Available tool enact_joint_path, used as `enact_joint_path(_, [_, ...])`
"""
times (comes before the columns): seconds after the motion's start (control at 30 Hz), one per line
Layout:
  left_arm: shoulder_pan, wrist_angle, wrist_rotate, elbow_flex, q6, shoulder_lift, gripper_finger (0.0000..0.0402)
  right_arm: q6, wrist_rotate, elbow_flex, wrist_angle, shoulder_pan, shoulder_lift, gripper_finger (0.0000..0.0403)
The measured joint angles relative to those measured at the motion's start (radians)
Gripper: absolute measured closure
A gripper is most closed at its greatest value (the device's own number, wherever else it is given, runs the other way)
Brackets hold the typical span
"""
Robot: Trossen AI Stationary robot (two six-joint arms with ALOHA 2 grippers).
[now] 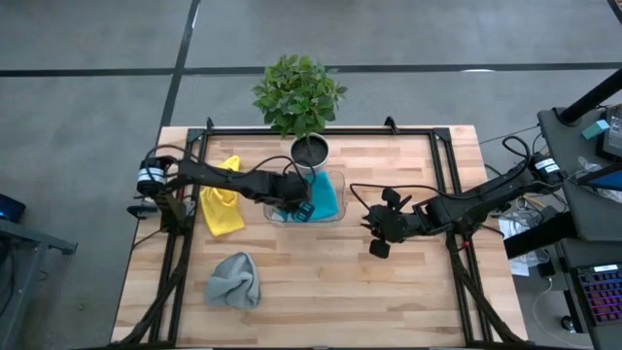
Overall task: Fold microfiber towels
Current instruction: Stack the folded blue microfiber cloth on top of the folded light blue microfiber cloth
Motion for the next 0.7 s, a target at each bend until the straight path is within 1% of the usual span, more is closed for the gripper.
enact_joint_path(0.3, [0.002, -0.007, 0.000, 0.029, 0.077, -0.023, 0.0401, 0.000, 0.000, 0.000, 0.000, 0.000, 0.000, 0.0330])
enact_joint_path(0.4, [0.002, -0.038, 0.000, 0.035, 0.085, -0.023, 0.0401, 0.003, 0.000, 0.000, 0.000, 0.000, 0.000, 0.0330])
enact_joint_path(0.5, [0.002, -0.050, 0.000, 0.037, 0.081, -0.024, 0.0401, 0.005, 0.000, 0.000, 0.000, 0.000, 0.000, 0.0330])
enact_joint_path(0.63, [0.003, -0.028, 0.000, 0.037, 0.008, -0.023, 0.0401, 0.006, -0.001, 0.000, 0.000, 0.000, 0.000, 0.0330])
enact_joint_path(0.7, [0.003, -0.015, 0.000, 0.035, 0.002, -0.023, 0.0396, 0.007, -0.007, 0.000, 0.000, 0.000, 0.000, 0.0330])
